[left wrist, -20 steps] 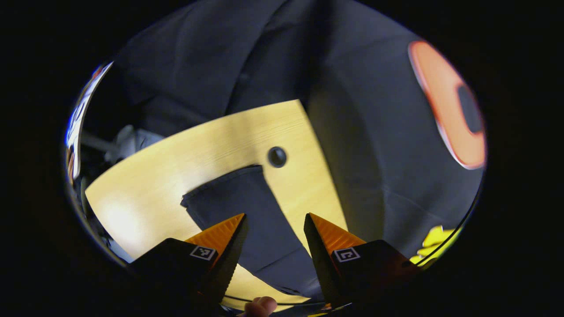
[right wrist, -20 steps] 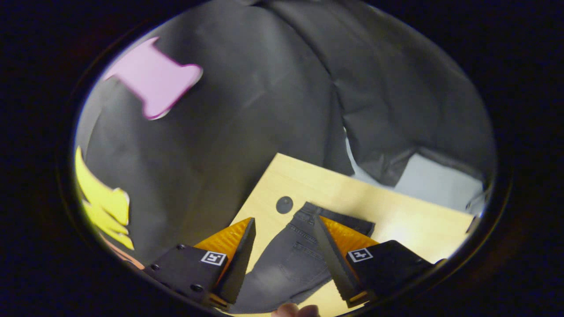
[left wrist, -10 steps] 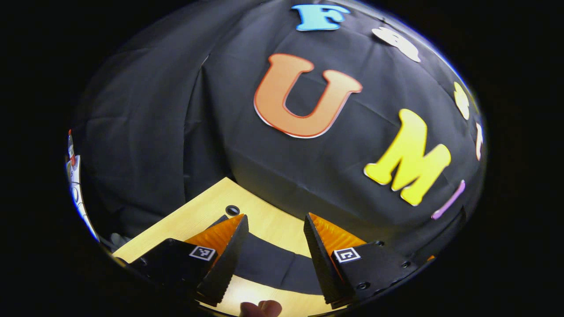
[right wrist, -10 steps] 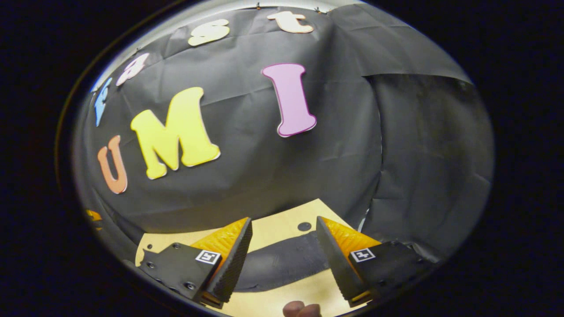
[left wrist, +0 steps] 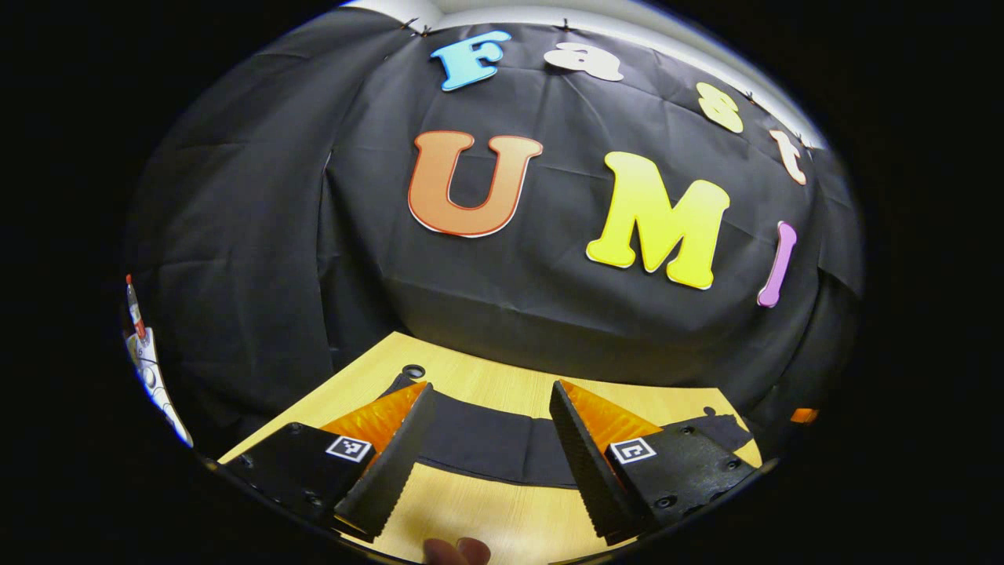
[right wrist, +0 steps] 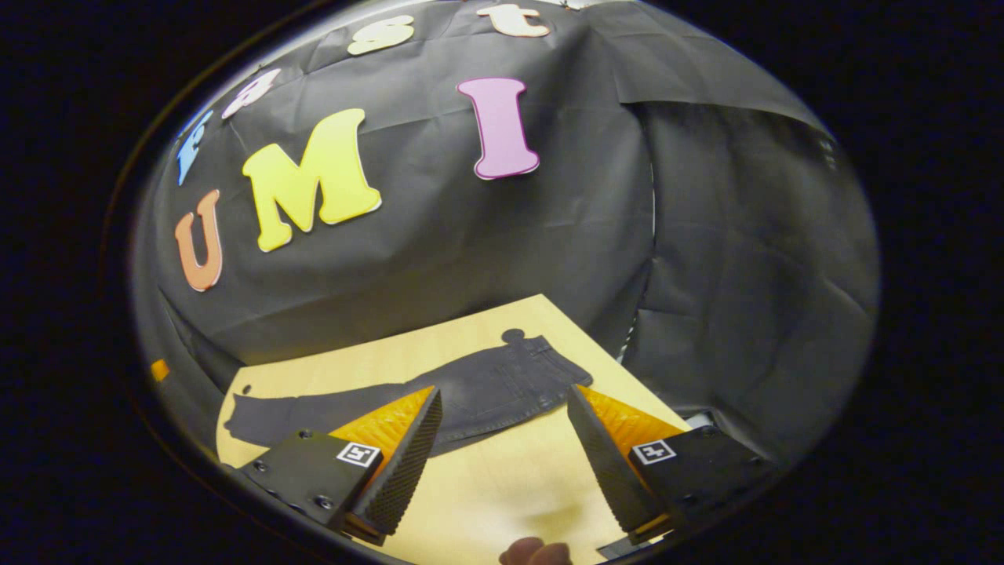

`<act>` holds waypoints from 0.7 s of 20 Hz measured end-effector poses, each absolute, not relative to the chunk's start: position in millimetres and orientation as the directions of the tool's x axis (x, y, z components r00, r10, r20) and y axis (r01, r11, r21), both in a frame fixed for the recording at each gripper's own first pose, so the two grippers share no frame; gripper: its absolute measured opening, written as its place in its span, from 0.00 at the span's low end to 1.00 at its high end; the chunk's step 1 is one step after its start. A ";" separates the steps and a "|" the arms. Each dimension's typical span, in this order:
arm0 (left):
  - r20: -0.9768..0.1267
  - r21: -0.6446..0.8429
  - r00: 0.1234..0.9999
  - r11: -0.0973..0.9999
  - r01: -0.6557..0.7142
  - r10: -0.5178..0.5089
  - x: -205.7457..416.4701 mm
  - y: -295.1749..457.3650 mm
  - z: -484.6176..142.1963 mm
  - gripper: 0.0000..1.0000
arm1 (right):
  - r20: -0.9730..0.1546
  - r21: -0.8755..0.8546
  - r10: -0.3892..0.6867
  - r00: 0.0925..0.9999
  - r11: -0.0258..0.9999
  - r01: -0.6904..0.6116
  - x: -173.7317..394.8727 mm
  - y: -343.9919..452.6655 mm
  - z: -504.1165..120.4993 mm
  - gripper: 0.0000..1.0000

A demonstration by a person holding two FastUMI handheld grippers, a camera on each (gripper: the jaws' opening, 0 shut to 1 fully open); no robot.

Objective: Grasp the waist and the cuffs of the jeans and fold them to make the two legs overlap; first hold the waist and fold one-third of the jeans toward the cuffs, then hold the cuffs and fold the remaining one-third in the same direction to finish folding.

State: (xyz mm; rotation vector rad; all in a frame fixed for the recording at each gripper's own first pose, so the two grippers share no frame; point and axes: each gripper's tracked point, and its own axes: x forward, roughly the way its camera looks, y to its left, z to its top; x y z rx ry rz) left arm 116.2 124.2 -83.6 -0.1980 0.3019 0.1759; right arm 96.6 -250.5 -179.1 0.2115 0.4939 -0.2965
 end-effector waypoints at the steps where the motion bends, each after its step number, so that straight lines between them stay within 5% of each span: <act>1: -0.307 -0.172 0.943 0.967 -0.189 0.130 113.8 118.2 -83.7 0.94 | -0.487 0.119 -0.231 0.843 0.938 0.326 97.7 -252.2 -180.1 1.00; 14: -0.438 -0.115 0.892 0.977 -0.181 0.114 95.7 55.6 -111.2 0.94 | -0.685 0.404 -0.131 0.717 0.751 0.523 177.9 -347.3 -337.5 0.98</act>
